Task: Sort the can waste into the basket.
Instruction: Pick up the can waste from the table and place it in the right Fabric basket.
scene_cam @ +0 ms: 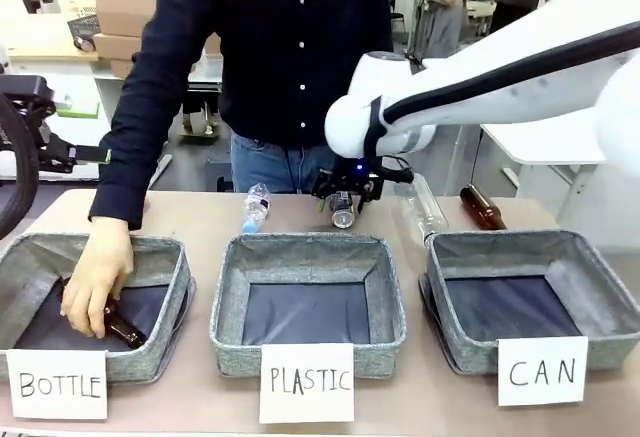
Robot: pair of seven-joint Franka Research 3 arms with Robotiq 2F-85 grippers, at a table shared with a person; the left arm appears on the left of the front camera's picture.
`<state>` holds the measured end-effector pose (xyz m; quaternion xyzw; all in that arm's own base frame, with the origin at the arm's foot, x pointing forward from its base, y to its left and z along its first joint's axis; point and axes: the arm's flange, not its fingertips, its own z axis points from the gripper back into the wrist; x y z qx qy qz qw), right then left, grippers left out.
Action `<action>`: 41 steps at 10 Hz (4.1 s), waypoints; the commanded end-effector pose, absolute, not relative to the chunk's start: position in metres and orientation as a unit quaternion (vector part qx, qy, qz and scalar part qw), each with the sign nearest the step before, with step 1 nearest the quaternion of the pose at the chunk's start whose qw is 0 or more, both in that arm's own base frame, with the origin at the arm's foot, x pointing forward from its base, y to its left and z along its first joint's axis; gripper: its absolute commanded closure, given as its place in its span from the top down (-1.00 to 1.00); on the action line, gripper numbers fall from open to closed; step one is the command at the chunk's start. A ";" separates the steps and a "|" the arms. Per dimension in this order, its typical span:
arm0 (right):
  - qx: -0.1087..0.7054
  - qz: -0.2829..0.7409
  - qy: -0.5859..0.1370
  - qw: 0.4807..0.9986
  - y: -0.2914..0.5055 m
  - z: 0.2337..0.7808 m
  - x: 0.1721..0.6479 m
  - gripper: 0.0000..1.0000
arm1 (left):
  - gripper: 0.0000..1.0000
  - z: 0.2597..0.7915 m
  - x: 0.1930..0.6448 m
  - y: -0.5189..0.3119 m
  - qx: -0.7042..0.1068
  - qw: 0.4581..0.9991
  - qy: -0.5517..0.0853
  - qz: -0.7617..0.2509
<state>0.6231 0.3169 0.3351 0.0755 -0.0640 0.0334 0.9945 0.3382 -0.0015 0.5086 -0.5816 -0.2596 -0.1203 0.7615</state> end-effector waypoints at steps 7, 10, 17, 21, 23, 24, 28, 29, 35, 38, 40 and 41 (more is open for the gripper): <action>-0.004 0.019 -0.130 0.991 0.325 0.316 0.638 -0.18 | 1.00 0.510 0.340 -0.003 -0.590 0.750 -0.271 -0.127; 0.001 0.018 -0.147 0.989 0.323 0.313 0.635 -0.27 | 1.00 0.510 0.340 -0.003 -0.590 0.750 -0.271 -0.127; 0.024 0.022 -0.125 0.992 0.306 0.312 0.629 -1.00 | 1.00 0.510 0.340 -0.003 -0.590 0.750 -0.271 -0.127; 0.105 0.186 -0.076 0.974 0.217 0.430 0.543 -1.00 | 1.00 0.510 0.340 -0.003 -0.590 0.750 -0.271 -0.127; 0.126 0.233 -0.095 0.960 0.158 0.464 0.469 -1.00 | 1.00 0.510 0.340 -0.003 -0.590 0.750 -0.271 -0.127; 0.159 0.259 -0.075 0.950 0.130 0.470 0.437 -1.00 | 1.00 0.510 0.340 -0.003 -0.590 0.750 -0.271 -0.127; 0.174 0.265 -0.043 0.947 0.047 0.451 0.359 -1.00 | 1.00 0.510 0.340 -0.003 -0.590 0.750 -0.271 -0.127; 0.169 0.254 -0.043 0.951 0.042 0.449 0.355 -1.00 | 1.00 0.510 0.340 -0.003 -0.590 0.750 -0.271 -0.127; 0.176 0.236 -0.032 0.955 0.040 0.443 0.361 0.92 | 1.00 0.510 0.340 -0.003 -0.590 0.750 -0.271 -0.127; 0.198 0.217 -0.056 0.954 0.036 0.445 0.365 1.00 | 1.00 0.510 0.340 -0.003 -0.590 0.750 -0.271 -0.127; 0.247 0.195 -0.074 0.946 0.031 0.447 0.364 1.00 | 1.00 0.510 0.340 -0.003 -0.590 0.750 -0.271 -0.127; 0.306 0.179 -0.094 0.930 0.029 0.452 0.362 1.00 | 1.00 0.510 0.340 -0.003 -0.590 0.750 -0.271 -0.127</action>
